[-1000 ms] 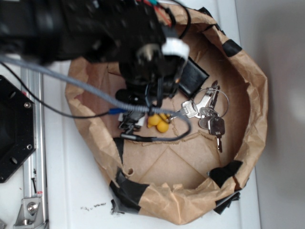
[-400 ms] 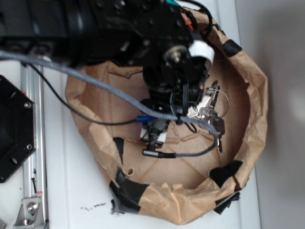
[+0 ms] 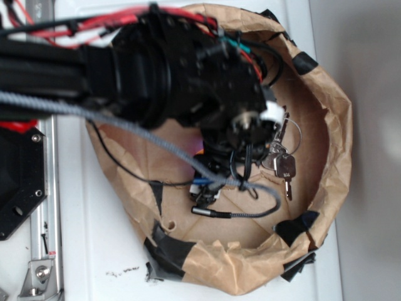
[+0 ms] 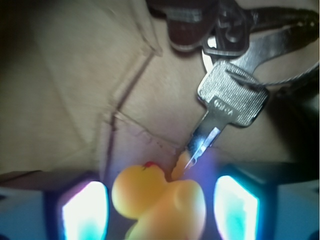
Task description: Grab the yellow duck.
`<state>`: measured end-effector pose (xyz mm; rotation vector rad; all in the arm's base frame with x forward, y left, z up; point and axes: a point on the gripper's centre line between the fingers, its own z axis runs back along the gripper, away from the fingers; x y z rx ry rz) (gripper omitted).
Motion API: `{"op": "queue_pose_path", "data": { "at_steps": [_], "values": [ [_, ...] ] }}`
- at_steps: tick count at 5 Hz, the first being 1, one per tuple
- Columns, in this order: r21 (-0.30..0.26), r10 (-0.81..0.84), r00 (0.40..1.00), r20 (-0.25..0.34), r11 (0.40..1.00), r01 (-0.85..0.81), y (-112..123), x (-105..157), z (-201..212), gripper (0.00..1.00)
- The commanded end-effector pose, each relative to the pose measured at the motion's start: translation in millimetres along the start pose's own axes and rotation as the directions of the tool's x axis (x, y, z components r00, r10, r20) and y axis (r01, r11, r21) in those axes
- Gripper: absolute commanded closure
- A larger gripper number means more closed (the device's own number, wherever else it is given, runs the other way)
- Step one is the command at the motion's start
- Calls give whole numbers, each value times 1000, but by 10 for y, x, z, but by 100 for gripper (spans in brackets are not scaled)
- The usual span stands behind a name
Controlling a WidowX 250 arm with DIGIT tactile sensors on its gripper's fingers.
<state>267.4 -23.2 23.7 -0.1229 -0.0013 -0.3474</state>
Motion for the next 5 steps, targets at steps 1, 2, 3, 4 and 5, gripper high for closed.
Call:
{"op": "queue_pose_path", "data": {
  "at_steps": [1, 2, 3, 4, 5],
  "values": [
    [77, 14, 998, -66, 997, -8, 95, -141, 264, 100],
    [94, 1, 998, 59, 996, -7, 159, -247, 763, 100],
    [66, 89, 980, 178, 993, -102, 205, -230, 1250, 100],
    [-37, 192, 934, 302, 981, -190, 258, -148, 1356, 100],
    [-51, 213, 922, 324, 977, -208, 268, -118, 1340, 100]
  ]
}}
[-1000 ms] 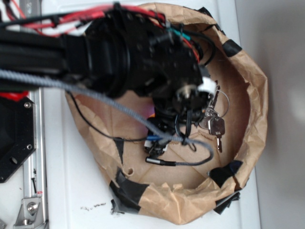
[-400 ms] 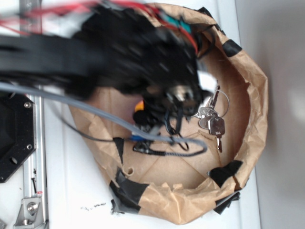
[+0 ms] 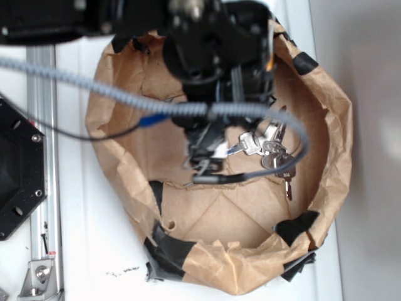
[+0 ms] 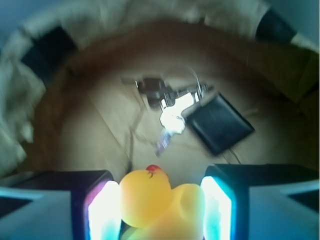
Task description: Grab the yellow duck.
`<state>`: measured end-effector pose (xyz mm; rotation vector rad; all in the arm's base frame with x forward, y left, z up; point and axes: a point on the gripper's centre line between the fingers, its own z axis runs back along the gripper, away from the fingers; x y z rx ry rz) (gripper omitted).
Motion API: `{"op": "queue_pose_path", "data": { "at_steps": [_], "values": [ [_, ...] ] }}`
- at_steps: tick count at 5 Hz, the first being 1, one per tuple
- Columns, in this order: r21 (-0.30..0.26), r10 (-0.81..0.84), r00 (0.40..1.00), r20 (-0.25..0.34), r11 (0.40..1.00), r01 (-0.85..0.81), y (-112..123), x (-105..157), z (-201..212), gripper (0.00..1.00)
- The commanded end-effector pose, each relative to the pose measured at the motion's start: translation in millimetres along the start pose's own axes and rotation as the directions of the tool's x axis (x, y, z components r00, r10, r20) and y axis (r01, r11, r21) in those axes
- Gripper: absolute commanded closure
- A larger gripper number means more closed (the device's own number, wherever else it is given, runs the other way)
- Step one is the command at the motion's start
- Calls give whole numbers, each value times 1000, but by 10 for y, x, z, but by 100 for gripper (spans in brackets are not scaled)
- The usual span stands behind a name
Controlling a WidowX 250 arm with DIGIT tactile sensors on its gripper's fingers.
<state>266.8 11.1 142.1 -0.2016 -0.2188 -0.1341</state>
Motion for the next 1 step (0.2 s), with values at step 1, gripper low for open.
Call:
{"op": "queue_pose_path", "data": {
  "at_steps": [1],
  "values": [
    [24, 12, 997, 70, 1000, -14, 115, 22, 84, 100]
  ]
}}
